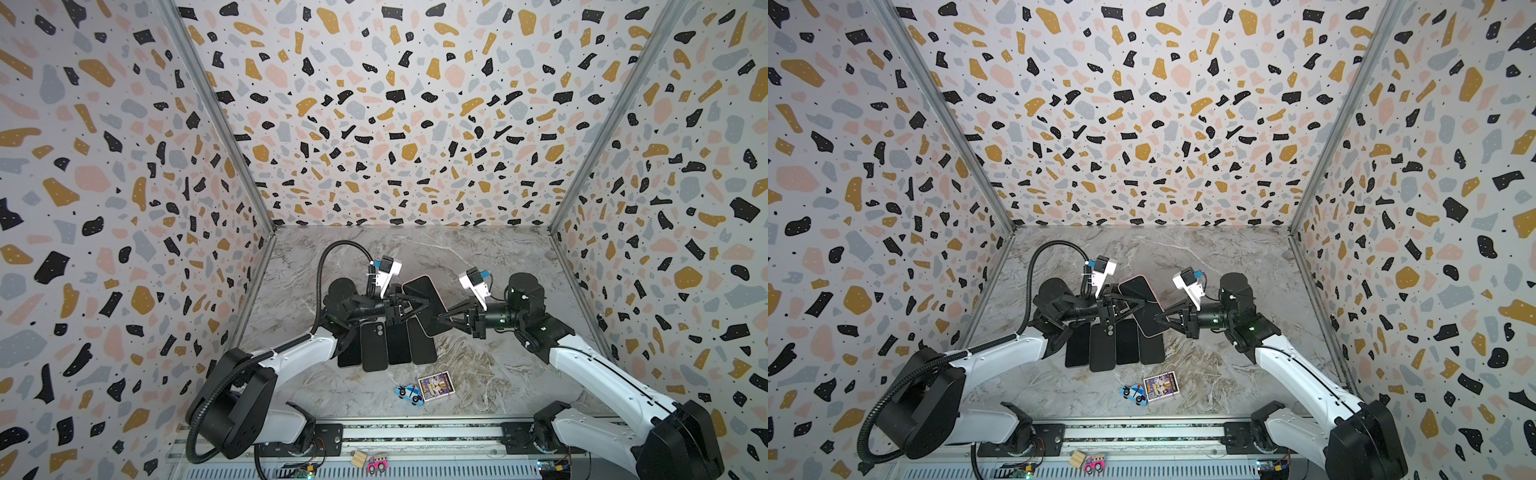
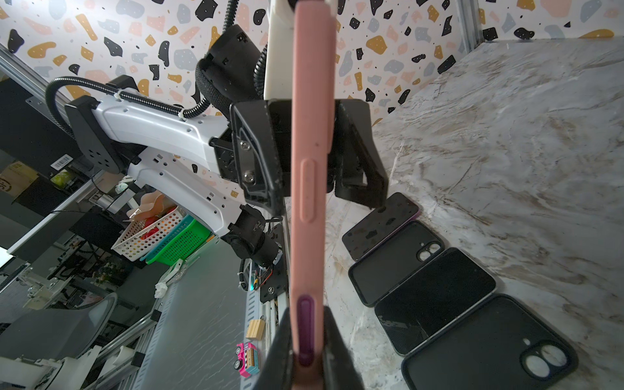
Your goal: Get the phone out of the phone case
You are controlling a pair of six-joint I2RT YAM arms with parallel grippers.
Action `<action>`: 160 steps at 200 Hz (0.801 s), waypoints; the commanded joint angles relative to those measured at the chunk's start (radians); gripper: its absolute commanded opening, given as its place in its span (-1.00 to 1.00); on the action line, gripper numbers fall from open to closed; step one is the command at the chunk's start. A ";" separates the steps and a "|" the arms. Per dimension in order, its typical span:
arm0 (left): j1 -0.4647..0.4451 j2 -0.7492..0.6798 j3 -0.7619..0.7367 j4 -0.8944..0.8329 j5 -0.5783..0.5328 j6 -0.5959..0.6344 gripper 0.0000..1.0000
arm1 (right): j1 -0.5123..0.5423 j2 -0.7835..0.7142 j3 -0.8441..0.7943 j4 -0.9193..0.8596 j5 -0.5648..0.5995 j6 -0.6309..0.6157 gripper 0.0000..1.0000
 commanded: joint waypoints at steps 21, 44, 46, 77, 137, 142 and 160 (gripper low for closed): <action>-0.004 -0.026 0.031 0.013 0.029 0.023 -0.18 | -0.003 -0.026 0.016 0.029 -0.035 -0.037 -1.00; -0.004 -0.034 0.026 0.011 0.024 0.022 -0.42 | -0.002 -0.023 0.018 0.025 -0.036 -0.048 -1.00; -0.004 -0.033 0.026 0.011 0.025 0.021 -0.43 | -0.002 -0.022 0.018 0.024 -0.038 -0.049 -1.00; -0.004 -0.044 0.024 0.010 0.022 0.013 -0.63 | -0.002 -0.013 0.018 0.029 -0.039 -0.052 -1.00; -0.004 -0.111 0.022 -0.016 -0.048 -0.005 -1.00 | -0.003 -0.032 -0.023 0.106 -0.014 0.005 -0.10; -0.004 -0.120 0.023 -0.021 -0.062 -0.010 -1.00 | -0.002 -0.040 -0.031 0.120 -0.006 0.015 -0.01; -0.004 -0.151 0.034 -0.052 -0.136 -0.030 -1.00 | -0.003 -0.077 -0.064 0.181 0.046 0.068 0.20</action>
